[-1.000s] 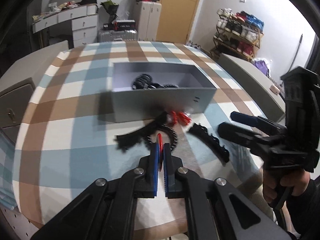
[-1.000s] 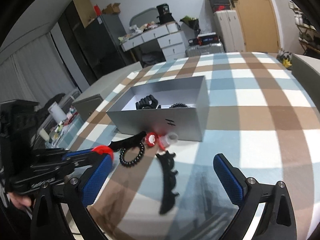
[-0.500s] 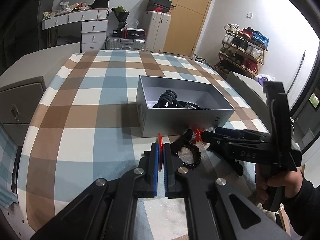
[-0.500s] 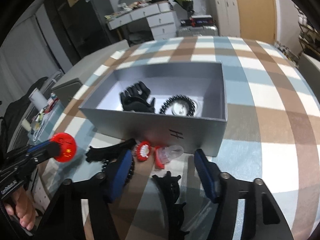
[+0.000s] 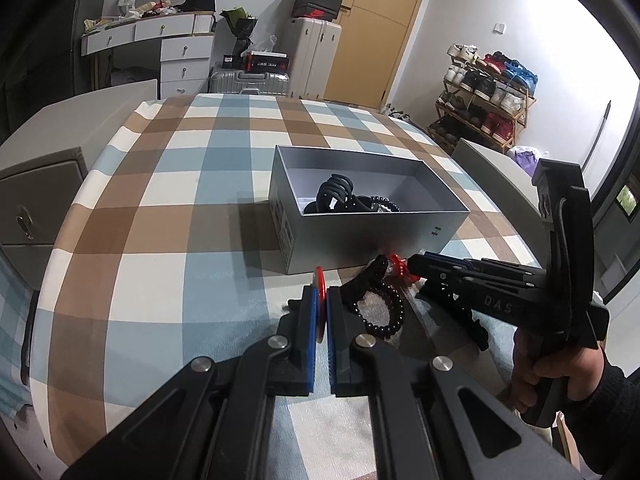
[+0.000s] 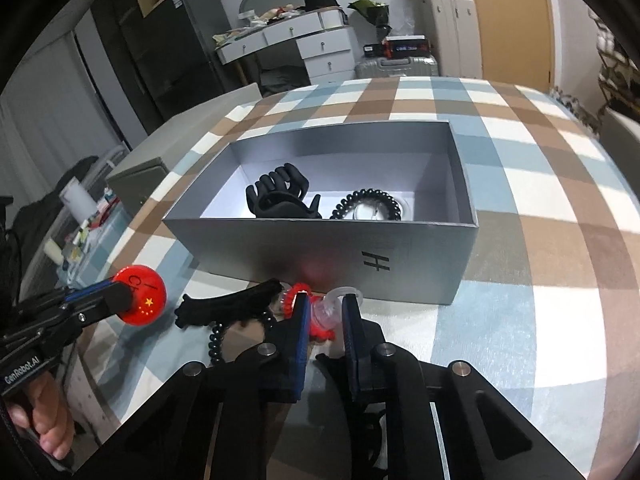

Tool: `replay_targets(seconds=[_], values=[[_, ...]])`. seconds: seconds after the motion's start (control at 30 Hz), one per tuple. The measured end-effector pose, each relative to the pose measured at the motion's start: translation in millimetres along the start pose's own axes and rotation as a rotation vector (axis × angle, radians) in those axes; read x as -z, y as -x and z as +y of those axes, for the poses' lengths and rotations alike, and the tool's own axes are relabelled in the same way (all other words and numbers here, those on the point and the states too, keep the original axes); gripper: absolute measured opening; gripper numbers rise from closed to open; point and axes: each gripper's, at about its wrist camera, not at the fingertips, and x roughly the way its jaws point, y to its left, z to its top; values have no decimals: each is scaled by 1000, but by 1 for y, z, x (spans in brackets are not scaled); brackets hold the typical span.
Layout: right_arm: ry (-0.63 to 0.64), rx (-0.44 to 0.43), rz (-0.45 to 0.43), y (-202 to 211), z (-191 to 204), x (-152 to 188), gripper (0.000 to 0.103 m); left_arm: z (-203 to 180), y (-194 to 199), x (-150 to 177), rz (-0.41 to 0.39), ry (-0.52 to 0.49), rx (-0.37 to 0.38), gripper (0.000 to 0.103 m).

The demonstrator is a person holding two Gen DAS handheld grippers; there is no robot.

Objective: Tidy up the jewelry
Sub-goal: 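Carry the red badge and coiled hair tie over the grey box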

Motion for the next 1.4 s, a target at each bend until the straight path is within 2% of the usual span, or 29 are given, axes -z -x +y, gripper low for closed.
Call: replay_targets(seconds=[0.03,0.1,0.43,0.53,0.6,0.8,0.9,1.07,1.17,1.4], values=[[-14,-12,0,1,-2,0,13,-1,0,0,1,-4,-4,0],[-34,-27,-12,5,-6,1,1,-3,1,-1,4,-10,-12,0],[-67,-62,-44,22,-22,6,0,-15,5,-7,-3,-37,-52,0],[-68,-59,-33,21,-25,4,8,-19,2,-9,3,-44,-53,0],[-64,-59,-6,15,-25,2,33,-20,0,-11,5,-45,-53,0],[26,-20,5,4,-11,-2,42,-20,-3,-12,11,-42,-52,0],[44,5,30,-5,-8,-2,42,-21,-3,-11,14,-49,-52,0],[76,29,20,-9,-4,-3,42,-22,-4,-12,13,-53,-32,0],[96,36,20,-9,-1,-1,29,-22,-5,-13,12,-52,-29,0],[75,-4,17,0,-7,4,29,-20,0,-18,-5,-42,-25,0]])
